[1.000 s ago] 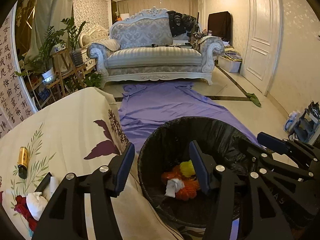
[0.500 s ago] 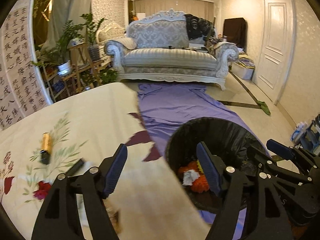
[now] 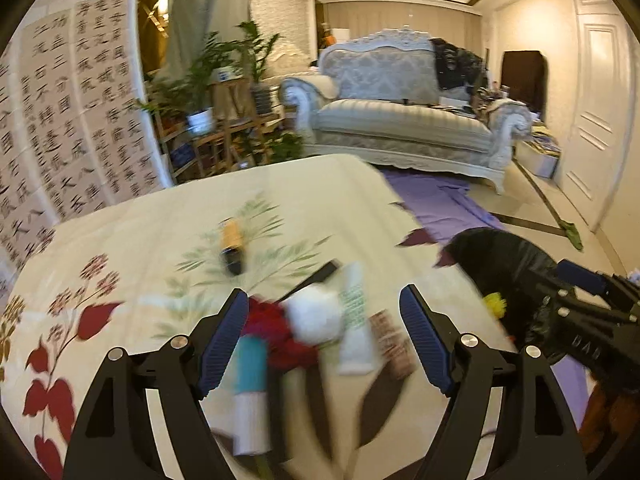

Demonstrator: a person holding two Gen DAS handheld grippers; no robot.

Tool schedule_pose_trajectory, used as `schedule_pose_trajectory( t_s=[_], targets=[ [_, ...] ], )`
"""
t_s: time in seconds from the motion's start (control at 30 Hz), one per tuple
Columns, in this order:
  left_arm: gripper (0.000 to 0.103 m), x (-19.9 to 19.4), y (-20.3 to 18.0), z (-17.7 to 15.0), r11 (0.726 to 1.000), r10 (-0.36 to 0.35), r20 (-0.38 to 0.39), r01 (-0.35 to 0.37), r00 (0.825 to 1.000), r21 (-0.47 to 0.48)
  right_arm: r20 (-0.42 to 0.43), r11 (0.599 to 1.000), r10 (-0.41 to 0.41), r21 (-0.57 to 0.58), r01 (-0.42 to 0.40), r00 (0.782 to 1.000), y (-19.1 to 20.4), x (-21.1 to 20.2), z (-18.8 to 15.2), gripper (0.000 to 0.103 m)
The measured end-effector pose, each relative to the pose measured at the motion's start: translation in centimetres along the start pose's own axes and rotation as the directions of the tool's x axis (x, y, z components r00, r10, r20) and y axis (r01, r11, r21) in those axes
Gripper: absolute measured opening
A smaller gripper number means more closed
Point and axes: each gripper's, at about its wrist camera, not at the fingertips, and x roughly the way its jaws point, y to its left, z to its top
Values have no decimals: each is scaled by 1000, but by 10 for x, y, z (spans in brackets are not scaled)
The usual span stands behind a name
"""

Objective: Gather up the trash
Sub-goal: 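Move both tools back toward the remaining trash on the table, then grasp the red cloth with the left tool while the right tool grasps the white tissue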

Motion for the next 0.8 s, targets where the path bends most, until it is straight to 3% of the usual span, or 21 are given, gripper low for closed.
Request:
schedule_pose_trajectory(
  t_s=[0.27, 0.5, 0.73, 0.8],
  targets=[
    [76, -2, 51, -30, 996, 76, -61, -79, 995, -48, -23, 997, 69, -34, -70, 997, 31, -1, -5, 61],
    [76, 3, 54, -27, 997, 41, -61, -45, 997, -59, -26, 993, 93, -64, -94, 995, 50, -1, -4, 61],
    [76, 33, 49, -14, 999, 19, -79, -22, 997, -37, -40, 993, 92, -65, -95, 995, 54, 7, -2, 61],
    [65, 40, 50, -13, 999, 1, -87, -5, 996, -39, -43, 993, 92, -65, -95, 995, 55, 9, -3, 61]
  ],
)
